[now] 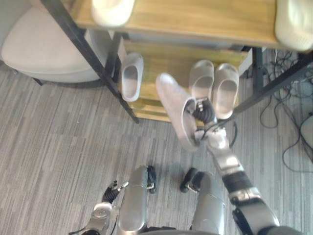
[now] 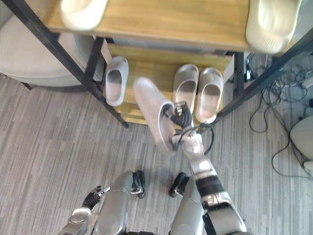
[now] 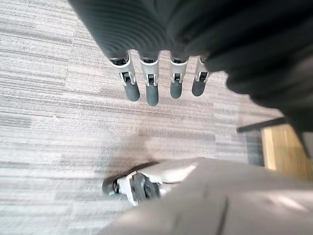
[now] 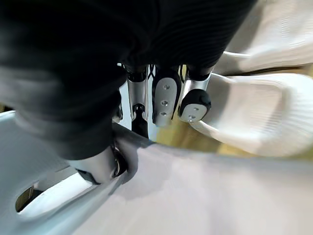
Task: Organize the slippers on the shoe rack
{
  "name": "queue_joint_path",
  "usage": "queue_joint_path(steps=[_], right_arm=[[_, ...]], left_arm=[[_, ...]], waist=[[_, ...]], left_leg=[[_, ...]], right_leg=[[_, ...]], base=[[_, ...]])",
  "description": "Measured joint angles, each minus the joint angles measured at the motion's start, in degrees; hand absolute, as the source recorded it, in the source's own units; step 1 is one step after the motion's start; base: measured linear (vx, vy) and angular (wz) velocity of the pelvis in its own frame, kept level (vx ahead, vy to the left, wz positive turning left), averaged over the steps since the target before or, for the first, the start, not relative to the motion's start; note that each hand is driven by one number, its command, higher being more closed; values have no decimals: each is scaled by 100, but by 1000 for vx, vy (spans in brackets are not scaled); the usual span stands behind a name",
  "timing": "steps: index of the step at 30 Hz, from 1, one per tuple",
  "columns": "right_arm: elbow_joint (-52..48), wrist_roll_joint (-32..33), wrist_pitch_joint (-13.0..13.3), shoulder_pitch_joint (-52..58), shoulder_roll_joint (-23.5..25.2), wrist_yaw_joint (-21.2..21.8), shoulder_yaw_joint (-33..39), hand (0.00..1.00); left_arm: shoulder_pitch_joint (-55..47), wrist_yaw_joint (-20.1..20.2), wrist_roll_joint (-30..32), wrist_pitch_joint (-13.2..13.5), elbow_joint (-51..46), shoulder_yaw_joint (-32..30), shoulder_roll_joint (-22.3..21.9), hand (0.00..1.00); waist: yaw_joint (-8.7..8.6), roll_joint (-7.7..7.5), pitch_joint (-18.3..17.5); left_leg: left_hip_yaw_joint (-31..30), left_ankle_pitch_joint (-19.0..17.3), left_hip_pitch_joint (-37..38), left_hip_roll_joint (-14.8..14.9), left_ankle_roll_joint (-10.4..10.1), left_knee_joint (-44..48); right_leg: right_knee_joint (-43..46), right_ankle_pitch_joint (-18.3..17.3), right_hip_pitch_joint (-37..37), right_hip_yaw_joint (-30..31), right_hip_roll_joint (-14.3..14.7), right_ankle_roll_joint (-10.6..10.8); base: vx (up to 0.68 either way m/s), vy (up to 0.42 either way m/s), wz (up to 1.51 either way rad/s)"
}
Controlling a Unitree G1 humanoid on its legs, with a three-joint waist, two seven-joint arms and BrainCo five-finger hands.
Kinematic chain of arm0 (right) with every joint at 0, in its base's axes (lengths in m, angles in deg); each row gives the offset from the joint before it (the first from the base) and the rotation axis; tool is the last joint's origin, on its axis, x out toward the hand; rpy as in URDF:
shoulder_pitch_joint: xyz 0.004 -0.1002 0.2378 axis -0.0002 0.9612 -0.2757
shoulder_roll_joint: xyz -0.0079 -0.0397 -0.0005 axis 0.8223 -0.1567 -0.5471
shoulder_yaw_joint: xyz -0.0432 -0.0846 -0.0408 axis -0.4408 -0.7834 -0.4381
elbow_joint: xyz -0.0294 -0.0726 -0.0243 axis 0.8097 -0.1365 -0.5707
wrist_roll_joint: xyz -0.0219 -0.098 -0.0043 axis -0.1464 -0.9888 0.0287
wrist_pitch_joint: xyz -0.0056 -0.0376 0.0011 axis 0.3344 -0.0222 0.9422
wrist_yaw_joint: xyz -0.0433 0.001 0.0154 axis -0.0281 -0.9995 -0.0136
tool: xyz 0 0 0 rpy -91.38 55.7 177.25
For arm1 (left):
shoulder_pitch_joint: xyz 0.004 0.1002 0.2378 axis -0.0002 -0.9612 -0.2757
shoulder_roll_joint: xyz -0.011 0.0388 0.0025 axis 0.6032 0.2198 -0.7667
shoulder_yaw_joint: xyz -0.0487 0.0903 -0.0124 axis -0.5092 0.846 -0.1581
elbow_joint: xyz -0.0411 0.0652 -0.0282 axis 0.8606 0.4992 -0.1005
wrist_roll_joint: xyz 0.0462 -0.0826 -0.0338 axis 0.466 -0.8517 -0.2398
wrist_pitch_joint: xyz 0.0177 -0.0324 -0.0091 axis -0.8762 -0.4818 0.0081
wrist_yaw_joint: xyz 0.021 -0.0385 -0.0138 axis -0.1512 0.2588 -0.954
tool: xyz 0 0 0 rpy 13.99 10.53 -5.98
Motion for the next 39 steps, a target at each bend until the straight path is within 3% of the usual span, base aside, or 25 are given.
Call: queue_joint_path(steps=[2,6,12,19,30,31,39], right_arm=[[-165,-4,-4,-266,16,-121,94,100],[-171,5,-27,-869,-6,-418,181,100],[-37,5,-144,-1490,-212,-737,550,100],[953,79,-273,-2468,-281,-1093,787,100],[2677,337,-518,-3417,-657,-1133,758,100],[2711,337,-524,-3444,-662,-1133,757,0],[3263,598,-588,-3882,-709,-1337,553,0]], left_arm=[[135,-60,-43,8,-90,-79,-15,0],[234,-189,-173,10,-344,-196,-51,0],[325,-243,-317,24,-690,-204,-135,0],[490,-358,-431,27,-682,-288,-270,0],[772,-480,-559,40,-653,-453,-489,0],[787,-480,-559,40,-649,-453,-489,0],[1083,-597,-829,155,-543,-497,-613,0]], waist=[[32,7,192],[129,17,231],[357,52,271],[463,50,273],[634,51,273],[634,51,273],[677,53,274]], left_leg=[[-60,-111,-256,29,3,361],[-175,-256,-1064,112,40,1012],[-315,-239,-1790,64,67,1293],[-393,-167,-2115,-124,67,1284],[-513,-109,-2296,-332,64,1221],[-522,-106,-2308,-335,63,1222],[-603,-43,-2403,-441,26,1177]], right_leg=[[367,-141,-241,28,-85,-32],[959,-343,-963,68,-197,-73],[1229,-370,-1514,-40,-363,-89],[1305,-381,-1746,-114,-547,-110],[1320,-453,-1744,-307,-773,-85],[1319,-454,-1744,-319,-776,-86],[1325,-485,-1745,-425,-864,-87]], base=[[-63,19,6],[-64,51,5],[-37,79,10],[23,41,15],[4,22,12],[-19,17,13],[-6,9,7]])
